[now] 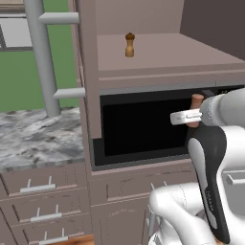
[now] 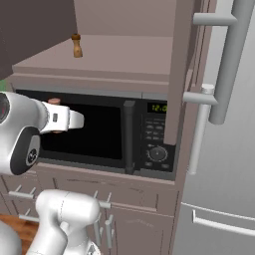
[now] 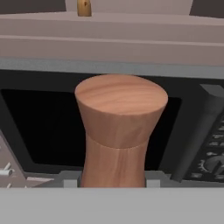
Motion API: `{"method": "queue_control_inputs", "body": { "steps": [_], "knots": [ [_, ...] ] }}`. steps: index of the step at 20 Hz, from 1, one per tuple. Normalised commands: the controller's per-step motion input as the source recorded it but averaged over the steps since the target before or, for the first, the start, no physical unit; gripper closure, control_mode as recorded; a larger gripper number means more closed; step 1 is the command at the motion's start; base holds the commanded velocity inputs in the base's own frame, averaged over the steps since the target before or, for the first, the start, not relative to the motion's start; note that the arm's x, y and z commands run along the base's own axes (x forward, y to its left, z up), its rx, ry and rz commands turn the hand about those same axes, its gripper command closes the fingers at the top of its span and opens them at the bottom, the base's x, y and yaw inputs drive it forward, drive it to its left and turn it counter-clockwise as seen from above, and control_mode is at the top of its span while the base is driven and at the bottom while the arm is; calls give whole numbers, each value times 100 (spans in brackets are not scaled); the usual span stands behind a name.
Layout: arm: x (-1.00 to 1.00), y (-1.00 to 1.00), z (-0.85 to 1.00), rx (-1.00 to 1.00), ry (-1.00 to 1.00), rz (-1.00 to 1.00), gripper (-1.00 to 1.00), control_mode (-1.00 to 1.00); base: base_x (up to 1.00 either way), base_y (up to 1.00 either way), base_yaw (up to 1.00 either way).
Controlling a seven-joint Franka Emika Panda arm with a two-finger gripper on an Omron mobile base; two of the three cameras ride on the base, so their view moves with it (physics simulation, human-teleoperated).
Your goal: Take 2 condiments from the cabinet and move them on the counter near the stove.Make sure the condiments are lined up with each other, next to each other.
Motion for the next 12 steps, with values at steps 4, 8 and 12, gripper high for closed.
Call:
{"method": "queue_control_inputs", "body": {
  "steps": [4, 8, 12],
  "knots": [
    [0, 0, 0, 0, 0, 0, 100, -100, 0, 0, 0],
    [0, 0, 0, 0, 0, 0, 100, 100, -3, 0, 0],
    [0, 0, 0, 0, 0, 0, 100, 100, -69, 0, 0]
  ]
}}
